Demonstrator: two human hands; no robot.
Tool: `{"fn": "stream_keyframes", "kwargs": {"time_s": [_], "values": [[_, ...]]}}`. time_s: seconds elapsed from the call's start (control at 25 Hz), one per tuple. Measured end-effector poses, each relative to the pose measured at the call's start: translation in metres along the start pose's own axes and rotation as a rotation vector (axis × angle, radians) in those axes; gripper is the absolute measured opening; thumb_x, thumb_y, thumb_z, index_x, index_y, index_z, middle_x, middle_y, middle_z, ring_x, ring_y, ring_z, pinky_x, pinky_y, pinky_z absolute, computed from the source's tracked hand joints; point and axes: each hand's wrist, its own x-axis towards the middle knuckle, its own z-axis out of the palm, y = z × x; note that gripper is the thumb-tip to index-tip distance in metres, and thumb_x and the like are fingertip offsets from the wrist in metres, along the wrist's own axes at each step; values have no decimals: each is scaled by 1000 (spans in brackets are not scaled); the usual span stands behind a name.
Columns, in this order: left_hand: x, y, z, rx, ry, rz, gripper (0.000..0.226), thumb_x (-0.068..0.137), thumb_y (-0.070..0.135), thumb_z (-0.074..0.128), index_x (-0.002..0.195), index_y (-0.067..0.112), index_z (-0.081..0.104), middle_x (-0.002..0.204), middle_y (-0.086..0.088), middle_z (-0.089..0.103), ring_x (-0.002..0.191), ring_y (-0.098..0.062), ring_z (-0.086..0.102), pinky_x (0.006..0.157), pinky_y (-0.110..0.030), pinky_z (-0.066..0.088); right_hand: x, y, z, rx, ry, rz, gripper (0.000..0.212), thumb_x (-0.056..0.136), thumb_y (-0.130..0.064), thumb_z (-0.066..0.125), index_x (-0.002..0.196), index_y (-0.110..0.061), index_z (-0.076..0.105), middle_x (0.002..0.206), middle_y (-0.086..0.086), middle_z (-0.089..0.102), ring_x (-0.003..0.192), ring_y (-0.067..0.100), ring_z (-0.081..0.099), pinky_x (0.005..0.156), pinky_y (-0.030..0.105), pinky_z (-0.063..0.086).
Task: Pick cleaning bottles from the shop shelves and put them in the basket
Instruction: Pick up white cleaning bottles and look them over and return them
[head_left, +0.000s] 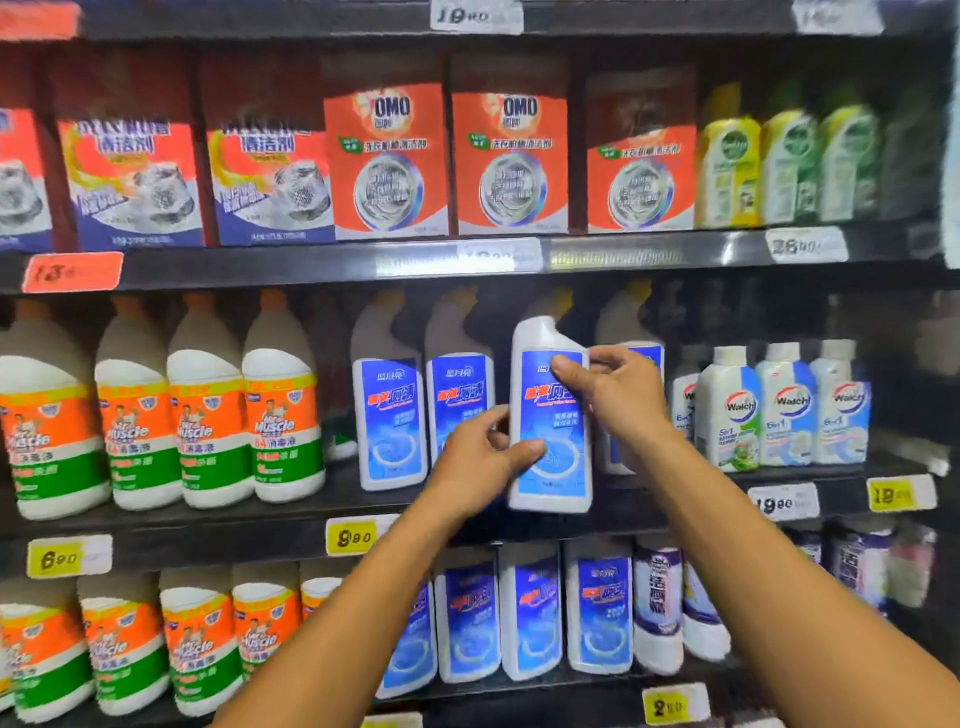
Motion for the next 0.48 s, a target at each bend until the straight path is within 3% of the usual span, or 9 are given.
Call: {"fn": "stream_keyframes", "kwargs": {"time_s": [0.12,0.36,0.48], "values": [[19,-5,8,82,36,9,26,86,20,74,101,33,57,93,0,74,88,-18,73,87,-46,58,19,6,1,-132,-7,-32,24,81,-22,82,91,-13,63,97,8,75,92,24,73,86,45,59],[32,-25,29,208,212,42,45,86,24,72,126,28,51,108,4,73,95,-19,71,88,-45,55,36,22,4,-171,-76,-88,47,85,-18,78,125,-4,57,120,11,68,105,23,67,89,40,56],[30,-30,41,452,298,102,50,89,35,67,132,26,43,117,2,70,105,-26,66,89,-43,52,41,28,4,-197,-131,-130,50,87,-21,76,129,-7,55,122,9,68,107,22,68,93,45,55]]}}
